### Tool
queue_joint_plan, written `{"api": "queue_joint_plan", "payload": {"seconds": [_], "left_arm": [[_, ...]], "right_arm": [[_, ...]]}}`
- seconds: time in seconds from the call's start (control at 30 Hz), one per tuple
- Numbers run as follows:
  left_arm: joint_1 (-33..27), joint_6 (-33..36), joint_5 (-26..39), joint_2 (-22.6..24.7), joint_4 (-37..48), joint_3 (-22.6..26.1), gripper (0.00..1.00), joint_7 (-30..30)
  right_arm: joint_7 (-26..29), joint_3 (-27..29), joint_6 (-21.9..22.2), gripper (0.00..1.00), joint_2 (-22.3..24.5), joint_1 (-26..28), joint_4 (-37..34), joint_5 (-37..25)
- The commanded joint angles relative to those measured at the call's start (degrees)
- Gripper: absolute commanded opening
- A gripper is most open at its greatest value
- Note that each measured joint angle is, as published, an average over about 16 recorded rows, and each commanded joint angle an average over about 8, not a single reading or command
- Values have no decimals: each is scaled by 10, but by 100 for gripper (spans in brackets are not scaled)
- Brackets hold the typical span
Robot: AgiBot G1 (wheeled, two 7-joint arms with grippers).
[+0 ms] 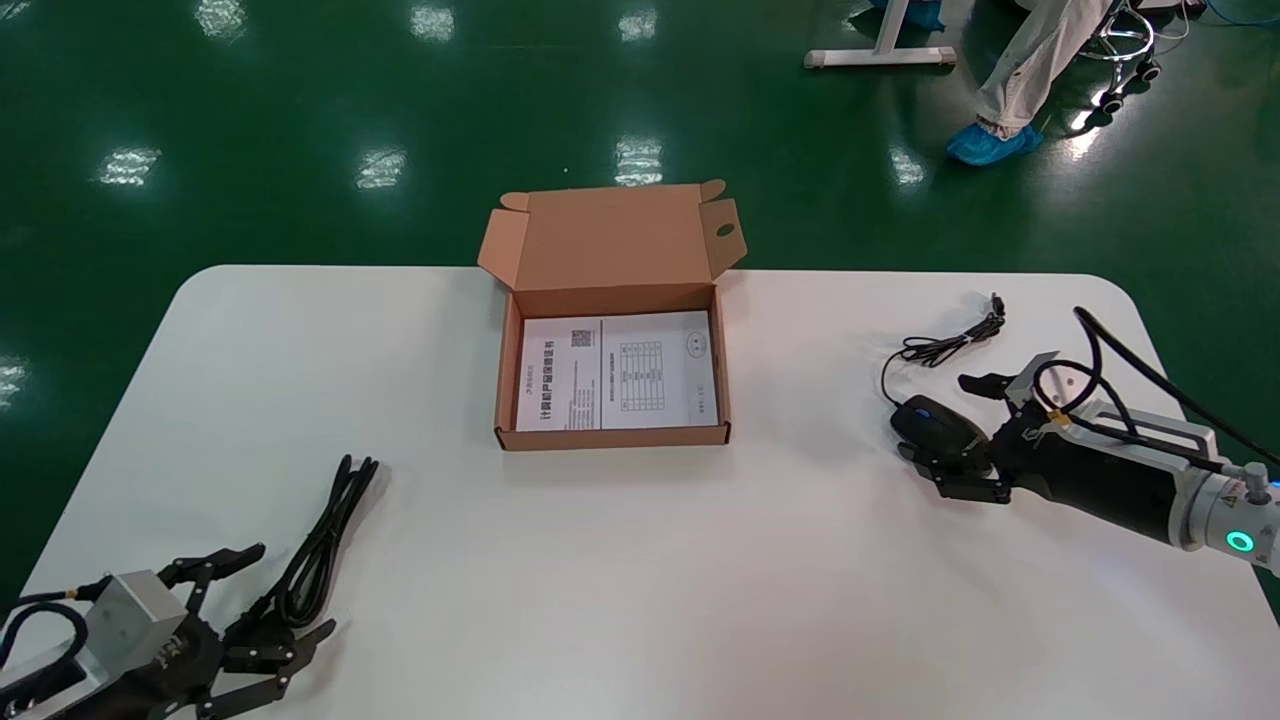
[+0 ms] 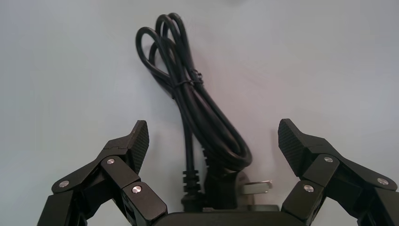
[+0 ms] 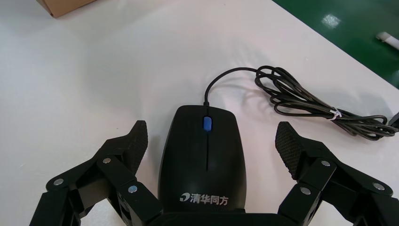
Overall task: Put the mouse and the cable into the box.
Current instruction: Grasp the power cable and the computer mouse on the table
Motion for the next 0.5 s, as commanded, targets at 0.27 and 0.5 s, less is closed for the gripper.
{"api": "queue_joint_plan", "payload": {"seconds": [0.27, 0.5], "left_arm": [[3, -6, 0, 2, -1, 6, 100, -14], [4, -11, 0, 2, -4, 7, 100, -18]], "right_arm": [[3, -2, -6, 100, 1, 3, -11, -2], [2, -3, -6, 100, 0, 1, -18, -3]]}}
